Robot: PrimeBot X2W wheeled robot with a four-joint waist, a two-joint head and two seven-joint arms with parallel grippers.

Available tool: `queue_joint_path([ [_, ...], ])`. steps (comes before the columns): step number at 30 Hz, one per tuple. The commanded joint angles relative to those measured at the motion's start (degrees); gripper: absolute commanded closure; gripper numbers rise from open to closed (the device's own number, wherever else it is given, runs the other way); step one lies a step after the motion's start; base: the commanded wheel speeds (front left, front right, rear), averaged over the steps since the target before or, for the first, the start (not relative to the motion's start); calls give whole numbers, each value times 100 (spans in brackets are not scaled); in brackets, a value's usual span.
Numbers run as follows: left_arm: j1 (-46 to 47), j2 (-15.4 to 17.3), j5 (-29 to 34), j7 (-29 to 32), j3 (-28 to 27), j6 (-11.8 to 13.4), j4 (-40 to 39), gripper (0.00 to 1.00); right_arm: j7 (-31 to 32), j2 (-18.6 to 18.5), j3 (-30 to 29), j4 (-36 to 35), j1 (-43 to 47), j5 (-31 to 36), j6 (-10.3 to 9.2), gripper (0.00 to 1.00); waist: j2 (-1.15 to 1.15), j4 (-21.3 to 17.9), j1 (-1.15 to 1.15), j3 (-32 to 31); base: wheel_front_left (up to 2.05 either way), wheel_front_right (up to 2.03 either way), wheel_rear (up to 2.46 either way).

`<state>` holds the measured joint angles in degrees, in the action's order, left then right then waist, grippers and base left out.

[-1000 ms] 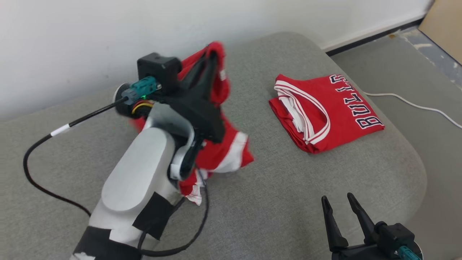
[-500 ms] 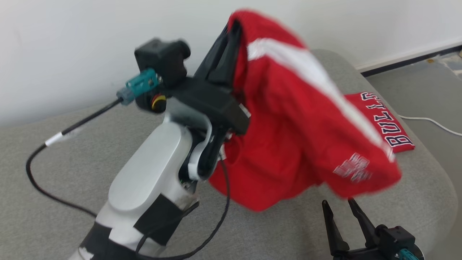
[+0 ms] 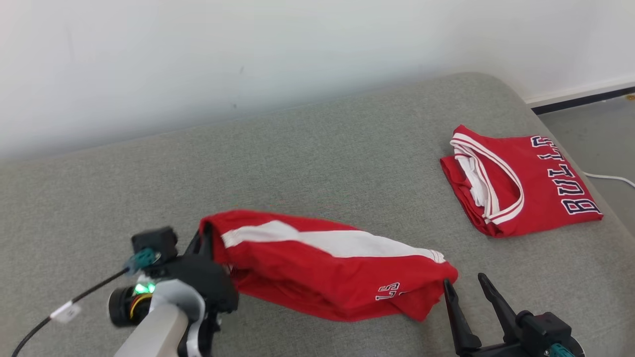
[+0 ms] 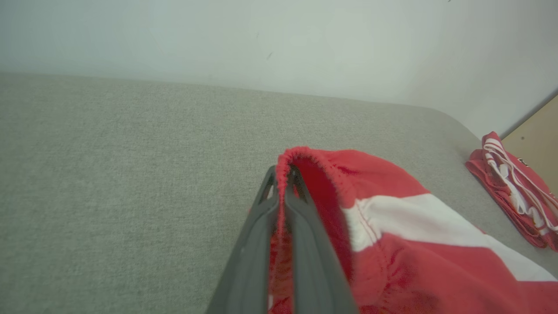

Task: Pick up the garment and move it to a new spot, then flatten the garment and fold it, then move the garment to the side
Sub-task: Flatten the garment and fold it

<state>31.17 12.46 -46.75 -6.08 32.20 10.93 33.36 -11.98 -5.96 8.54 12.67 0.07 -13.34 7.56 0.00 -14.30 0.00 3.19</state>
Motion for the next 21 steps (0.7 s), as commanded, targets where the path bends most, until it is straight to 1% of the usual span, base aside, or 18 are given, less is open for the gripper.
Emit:
queue_joint_path([
  [1,-222,84,-117,-120,-99,29,125,100,31,-36,8,-25,29,17,-15,0,0,60,0,-1,0,0,0],
  [7,-708,250,-326,-305,-351,105,329,100,96,-67,33,-80,74,12,-15,0,0,143,0,-65,0,0,0],
  [14,-1046,361,-340,-416,-324,14,265,100,159,-89,19,-145,114,23,-15,0,0,255,0,-126,0,0,0],
  [15,-1142,355,-368,-485,-319,-66,244,40,176,-90,29,-168,99,23,-15,0,0,285,0,-143,0,0,0],
  [16,-1188,367,-337,-543,-307,-94,235,0,168,-91,31,-168,104,22,-15,0,0,300,0,-154,0,0,0],
  [21,-1480,385,-232,-812,-411,-147,47,0,163,-76,-65,-193,189,35,-15,0,0,443,0,-208,0,0,0],
])
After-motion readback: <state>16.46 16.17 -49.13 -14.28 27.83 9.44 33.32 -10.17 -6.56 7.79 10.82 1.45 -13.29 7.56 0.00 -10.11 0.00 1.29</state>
